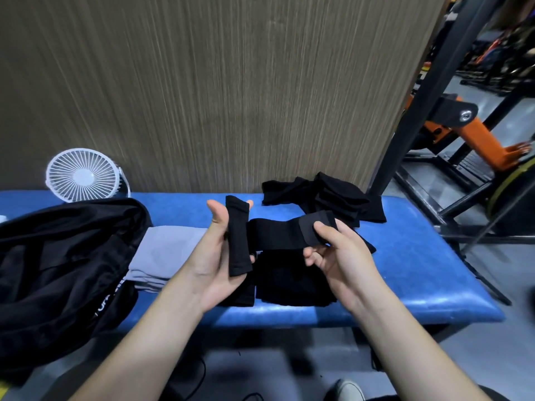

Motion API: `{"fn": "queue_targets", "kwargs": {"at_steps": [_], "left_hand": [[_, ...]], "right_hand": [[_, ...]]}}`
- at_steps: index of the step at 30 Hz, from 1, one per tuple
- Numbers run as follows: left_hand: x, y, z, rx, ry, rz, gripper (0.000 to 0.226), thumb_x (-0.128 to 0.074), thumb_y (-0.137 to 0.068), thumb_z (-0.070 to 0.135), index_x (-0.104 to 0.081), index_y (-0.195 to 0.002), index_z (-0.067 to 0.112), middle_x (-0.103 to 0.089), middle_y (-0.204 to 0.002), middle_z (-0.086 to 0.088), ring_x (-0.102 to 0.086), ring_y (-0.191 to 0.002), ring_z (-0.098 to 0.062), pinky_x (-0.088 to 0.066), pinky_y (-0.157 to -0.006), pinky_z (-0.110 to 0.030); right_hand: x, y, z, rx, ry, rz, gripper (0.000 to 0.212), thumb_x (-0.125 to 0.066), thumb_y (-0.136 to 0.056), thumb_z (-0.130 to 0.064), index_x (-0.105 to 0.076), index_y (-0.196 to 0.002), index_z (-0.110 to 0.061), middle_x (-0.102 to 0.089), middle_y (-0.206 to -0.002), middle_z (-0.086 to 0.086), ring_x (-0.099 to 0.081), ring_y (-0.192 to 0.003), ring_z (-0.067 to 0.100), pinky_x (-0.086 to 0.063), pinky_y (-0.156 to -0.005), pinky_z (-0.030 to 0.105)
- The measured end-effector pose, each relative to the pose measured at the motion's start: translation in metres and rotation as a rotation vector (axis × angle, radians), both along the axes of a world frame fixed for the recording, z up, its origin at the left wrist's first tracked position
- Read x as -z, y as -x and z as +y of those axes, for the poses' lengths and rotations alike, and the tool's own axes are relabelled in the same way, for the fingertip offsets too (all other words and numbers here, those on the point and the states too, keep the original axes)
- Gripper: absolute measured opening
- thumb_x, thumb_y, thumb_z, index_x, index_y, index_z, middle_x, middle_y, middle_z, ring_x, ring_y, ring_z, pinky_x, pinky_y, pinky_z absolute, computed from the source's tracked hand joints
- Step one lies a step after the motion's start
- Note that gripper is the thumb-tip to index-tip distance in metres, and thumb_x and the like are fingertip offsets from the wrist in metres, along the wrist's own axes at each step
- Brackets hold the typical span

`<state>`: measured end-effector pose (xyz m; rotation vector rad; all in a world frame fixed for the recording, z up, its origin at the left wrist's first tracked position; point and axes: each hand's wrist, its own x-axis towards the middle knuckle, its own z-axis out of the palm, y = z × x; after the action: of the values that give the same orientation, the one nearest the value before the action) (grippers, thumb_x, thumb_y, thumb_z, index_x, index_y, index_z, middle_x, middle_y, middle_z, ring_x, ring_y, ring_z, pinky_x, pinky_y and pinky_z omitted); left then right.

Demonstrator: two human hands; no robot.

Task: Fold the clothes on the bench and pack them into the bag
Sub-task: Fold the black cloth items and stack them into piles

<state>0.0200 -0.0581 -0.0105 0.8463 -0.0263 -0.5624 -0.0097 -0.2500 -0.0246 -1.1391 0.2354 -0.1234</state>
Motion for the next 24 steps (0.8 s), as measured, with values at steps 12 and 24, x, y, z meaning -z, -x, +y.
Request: {"fn": "queue_targets", "kwargs": {"at_steps": [12, 24], "left_hand": [[0.016, -0.006, -0.002, -0.163, -0.280, -0.094, 0.030, -0.046, -0.094, -0.004, -0.060, -0.120, -0.005, -0.070, -0.115, -0.021, -0.066, -0.112, -0.033, -0.051, -0.097, -0.045], [0.020, -0.005, -0.004, -0.250, -0.406, -0.191, 0.020, -0.060, -0.093, 0.005, -0.059, -0.112, 0.012, -0.074, -0.102, -0.007, -0.072, -0.089, -0.015, -0.055, -0.068, -0.027]], "right_hand": [[-0.006, 0.003, 0.002, 0.030, 0.013, -0.047, 0.012, -0.056, -0.095, -0.002, -0.056, -0.084, -0.008, -0.064, -0.077, 0.012, -0.059, -0.054, 0.025, -0.052, -0.051, 0.032], [-0.005, 0.006, 0.008, 0.022, 0.169, -0.135, 0.002, -0.057, -0.096, -0.004, -0.056, -0.096, -0.006, -0.061, -0.083, 0.014, -0.057, -0.058, 0.025, -0.047, -0.053, 0.035]]}}
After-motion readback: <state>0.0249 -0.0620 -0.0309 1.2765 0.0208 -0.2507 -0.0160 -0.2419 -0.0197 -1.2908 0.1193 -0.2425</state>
